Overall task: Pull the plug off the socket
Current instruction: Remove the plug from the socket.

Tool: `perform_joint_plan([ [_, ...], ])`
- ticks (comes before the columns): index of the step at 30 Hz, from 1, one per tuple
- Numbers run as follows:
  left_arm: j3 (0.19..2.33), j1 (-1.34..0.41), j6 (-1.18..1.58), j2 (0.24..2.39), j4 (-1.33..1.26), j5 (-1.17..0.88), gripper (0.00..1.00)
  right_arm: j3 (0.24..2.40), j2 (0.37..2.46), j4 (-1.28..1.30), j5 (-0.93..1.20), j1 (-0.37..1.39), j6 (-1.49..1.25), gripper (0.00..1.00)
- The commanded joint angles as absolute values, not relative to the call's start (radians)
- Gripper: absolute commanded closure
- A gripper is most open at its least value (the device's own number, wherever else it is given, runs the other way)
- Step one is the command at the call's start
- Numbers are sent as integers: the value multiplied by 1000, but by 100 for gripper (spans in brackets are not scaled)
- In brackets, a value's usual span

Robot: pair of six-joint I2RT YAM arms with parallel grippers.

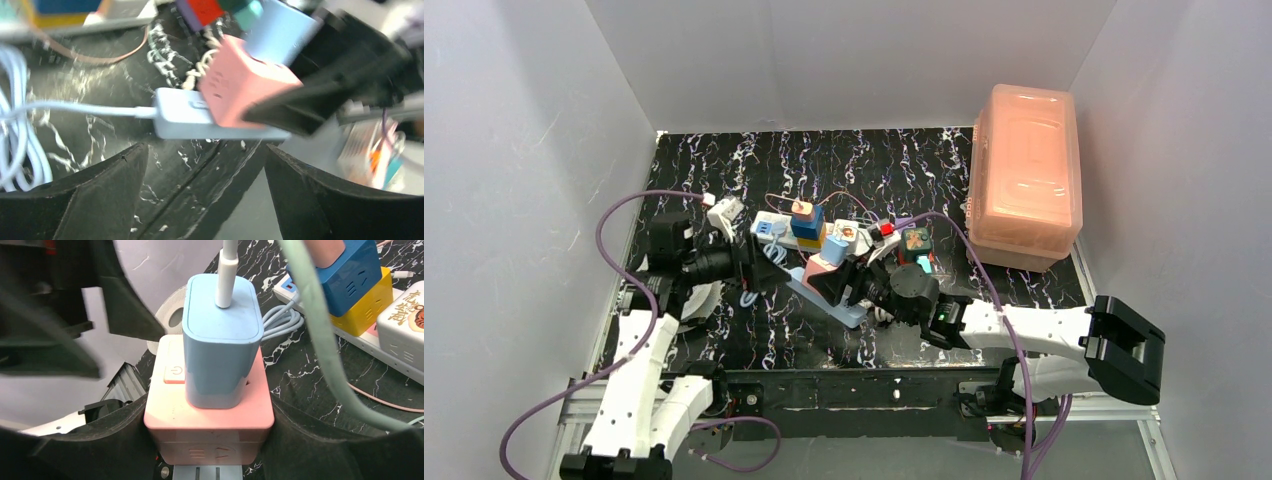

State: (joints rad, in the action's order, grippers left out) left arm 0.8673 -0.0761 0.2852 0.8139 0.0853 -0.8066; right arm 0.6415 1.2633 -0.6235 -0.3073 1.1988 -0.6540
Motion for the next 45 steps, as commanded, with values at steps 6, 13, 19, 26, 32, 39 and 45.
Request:
perform_joint_plan([
  [6, 942, -120, -963, 712, 497, -1233, 12, 738, 1221, -695, -186, 1171, -711, 99],
  [13, 923, -202, -1754, 748, 721, -1154, 10, 786, 1231, -641, -137, 1167, -698, 99],
  [19, 949, -212, -1982, 853, 727, -1117, 11, 807, 1242, -637, -94, 1167, -692, 99],
  [26, 866, -220, -2047, 875, 658, -1072, 16, 797, 1232, -657, -75, 1167, -707, 99],
  [32, 749, -277, -1893, 846, 389, -1007, 29, 800, 1253, -694, -66, 1167, -731, 99],
  [39, 681, -336, -1713, 878, 116, -870, 42, 793, 1289, -731, -22, 1168, -767, 99],
  [45, 647, -343, -1675, 873, 28, -859, 58, 795, 1298, -740, -17, 1168, -777, 99],
])
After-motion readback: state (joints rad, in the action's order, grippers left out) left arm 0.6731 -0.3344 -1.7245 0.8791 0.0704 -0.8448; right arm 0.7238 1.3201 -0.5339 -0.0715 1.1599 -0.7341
